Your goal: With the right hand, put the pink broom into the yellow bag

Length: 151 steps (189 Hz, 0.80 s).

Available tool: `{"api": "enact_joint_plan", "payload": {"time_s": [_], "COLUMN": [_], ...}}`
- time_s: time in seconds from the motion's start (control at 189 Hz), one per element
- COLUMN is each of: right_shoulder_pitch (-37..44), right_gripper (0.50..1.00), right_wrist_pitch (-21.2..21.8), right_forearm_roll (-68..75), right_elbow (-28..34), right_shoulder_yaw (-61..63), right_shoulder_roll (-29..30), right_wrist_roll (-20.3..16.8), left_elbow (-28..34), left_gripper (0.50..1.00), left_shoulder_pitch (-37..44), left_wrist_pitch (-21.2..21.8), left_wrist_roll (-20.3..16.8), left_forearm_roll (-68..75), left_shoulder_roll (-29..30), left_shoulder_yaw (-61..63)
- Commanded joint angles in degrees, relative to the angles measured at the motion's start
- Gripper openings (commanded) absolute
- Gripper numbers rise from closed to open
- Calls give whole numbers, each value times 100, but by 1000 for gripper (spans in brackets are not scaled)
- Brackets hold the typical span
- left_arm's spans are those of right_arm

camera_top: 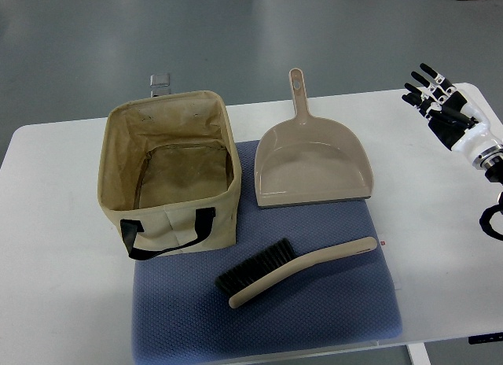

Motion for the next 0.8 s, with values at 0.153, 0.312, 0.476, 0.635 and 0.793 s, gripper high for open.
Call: {"api": "enact_joint_plan", "payload": {"time_s": [0.153,0.312,0.476,0.635,0.793], "right_shoulder_pitch": [39,153,285,355,399], "right_gripper": [930,928,928,928,926], "right_wrist_pitch": [147,68,-125,-432,-793], "right_forearm_roll": [-369,-1257,-2478,-3462,-4447], "right_elbow": [558,1366,2148,2965,3748], "right_shoulder_yaw": [-497,-1077,-1455,-1885,-2378], "right_shoulder_roll": [-432,-933,-1311,-1584,-1865], "right_wrist_roll": [77,385,534,534,534], "left_elbow": [0,0,0,0,0], "left_gripper": [1000,1000,1000,1000,1000], "left_shoulder_pitch": [0,0,0,0,0], "left_wrist_pitch": [1,1,1,1,1], "left_wrist_roll": [0,0,0,0,0], "left_forearm_roll": [0,0,0,0,0], "left_shoulder_roll": [0,0,0,0,0], "left_shoulder_yaw": [0,0,0,9,0]}}
